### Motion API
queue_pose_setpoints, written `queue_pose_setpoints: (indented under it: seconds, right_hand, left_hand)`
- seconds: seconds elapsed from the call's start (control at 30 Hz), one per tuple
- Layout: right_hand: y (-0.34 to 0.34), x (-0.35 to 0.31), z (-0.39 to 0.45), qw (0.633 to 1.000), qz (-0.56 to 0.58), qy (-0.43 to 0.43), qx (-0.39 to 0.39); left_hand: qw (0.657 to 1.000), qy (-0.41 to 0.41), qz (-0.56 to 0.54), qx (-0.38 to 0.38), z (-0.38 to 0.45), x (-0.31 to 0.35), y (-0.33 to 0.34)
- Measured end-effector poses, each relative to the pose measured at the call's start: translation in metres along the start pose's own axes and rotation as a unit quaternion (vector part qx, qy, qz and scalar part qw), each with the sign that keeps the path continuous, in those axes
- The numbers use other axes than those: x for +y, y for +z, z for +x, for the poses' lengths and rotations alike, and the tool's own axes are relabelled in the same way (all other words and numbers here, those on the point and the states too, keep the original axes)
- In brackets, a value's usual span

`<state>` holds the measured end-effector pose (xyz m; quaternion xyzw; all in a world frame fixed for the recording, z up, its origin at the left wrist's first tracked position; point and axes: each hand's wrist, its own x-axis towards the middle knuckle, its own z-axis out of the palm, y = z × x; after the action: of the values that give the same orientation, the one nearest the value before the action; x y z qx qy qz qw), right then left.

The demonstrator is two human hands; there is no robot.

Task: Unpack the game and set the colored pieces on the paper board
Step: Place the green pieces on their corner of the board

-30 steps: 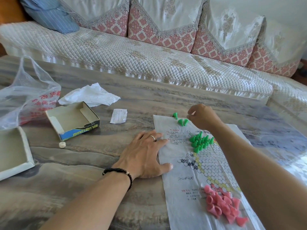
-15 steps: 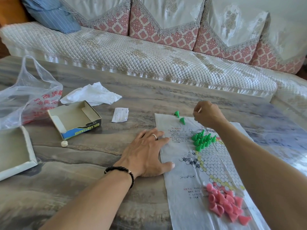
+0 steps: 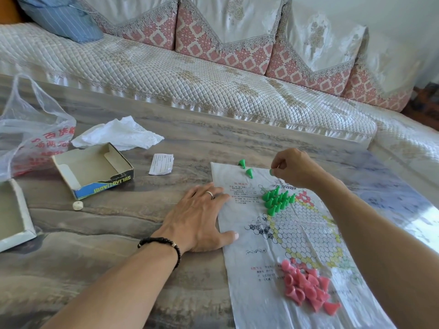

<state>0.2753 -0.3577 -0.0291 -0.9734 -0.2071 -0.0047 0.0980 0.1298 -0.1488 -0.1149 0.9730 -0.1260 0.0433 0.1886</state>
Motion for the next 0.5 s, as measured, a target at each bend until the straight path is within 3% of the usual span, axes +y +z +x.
queue_pose_setpoints:
  seconds: [0.27, 0.5]
  right_hand:
    - [-0.001, -0.001, 0.002, 0.997, -0.011, 0.014, -0.076]
    - [0.008, 0.003, 0.002, 0.997, -0.022, -0.005, -0.075]
  left_hand:
    - [1.0, 0.001, -0.003, 0.002, -0.002, 0.001, -0.002]
    - [1.0, -0.003, -0.003, -0.001, -0.001, 0.0, -0.001]
